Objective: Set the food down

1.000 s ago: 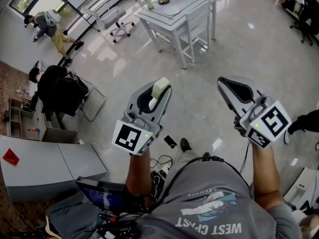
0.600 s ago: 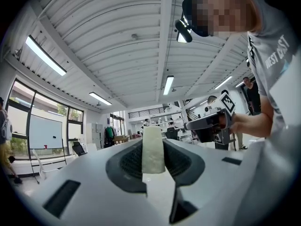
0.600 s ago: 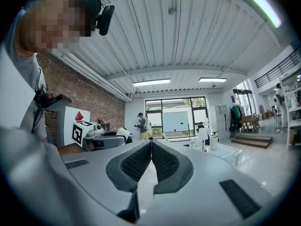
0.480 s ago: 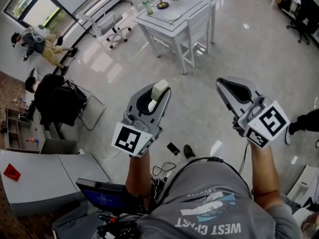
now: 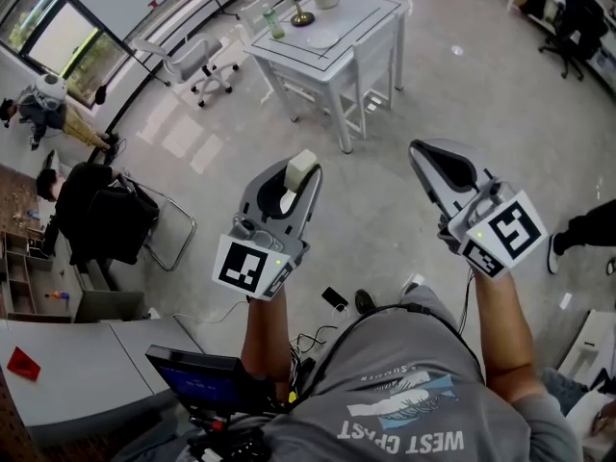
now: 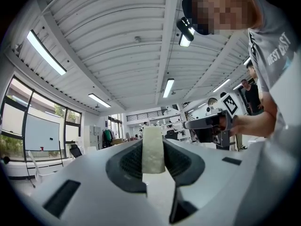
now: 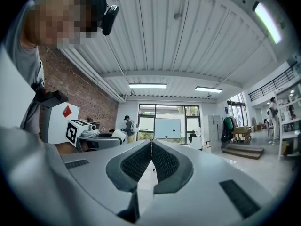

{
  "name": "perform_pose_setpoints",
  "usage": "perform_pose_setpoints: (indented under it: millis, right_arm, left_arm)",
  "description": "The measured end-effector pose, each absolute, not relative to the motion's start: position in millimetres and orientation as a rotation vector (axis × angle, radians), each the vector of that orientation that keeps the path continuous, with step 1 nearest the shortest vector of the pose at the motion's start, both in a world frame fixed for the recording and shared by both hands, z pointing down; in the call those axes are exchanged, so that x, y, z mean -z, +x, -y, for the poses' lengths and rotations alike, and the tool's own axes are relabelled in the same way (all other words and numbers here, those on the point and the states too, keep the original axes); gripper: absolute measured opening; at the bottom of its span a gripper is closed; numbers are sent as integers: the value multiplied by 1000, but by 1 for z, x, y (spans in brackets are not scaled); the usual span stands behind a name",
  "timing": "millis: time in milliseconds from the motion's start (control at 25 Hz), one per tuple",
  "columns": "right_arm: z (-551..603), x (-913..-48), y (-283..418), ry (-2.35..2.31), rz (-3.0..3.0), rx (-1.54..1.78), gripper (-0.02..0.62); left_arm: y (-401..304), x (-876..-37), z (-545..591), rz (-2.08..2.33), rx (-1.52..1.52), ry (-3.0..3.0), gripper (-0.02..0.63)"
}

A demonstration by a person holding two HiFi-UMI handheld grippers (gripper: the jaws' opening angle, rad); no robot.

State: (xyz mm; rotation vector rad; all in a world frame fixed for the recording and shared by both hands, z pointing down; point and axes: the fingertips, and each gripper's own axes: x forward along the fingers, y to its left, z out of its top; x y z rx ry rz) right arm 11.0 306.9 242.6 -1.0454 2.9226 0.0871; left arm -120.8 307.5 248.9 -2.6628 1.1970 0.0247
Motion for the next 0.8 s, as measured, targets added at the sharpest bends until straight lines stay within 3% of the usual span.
perform_pose_setpoints:
  millis: [800]
  right_arm:
    - [-186, -262, 55, -997, -2946, -179, 8]
  left_arm:
    - [-67, -264, -197, -1312, 50, -2574, 100]
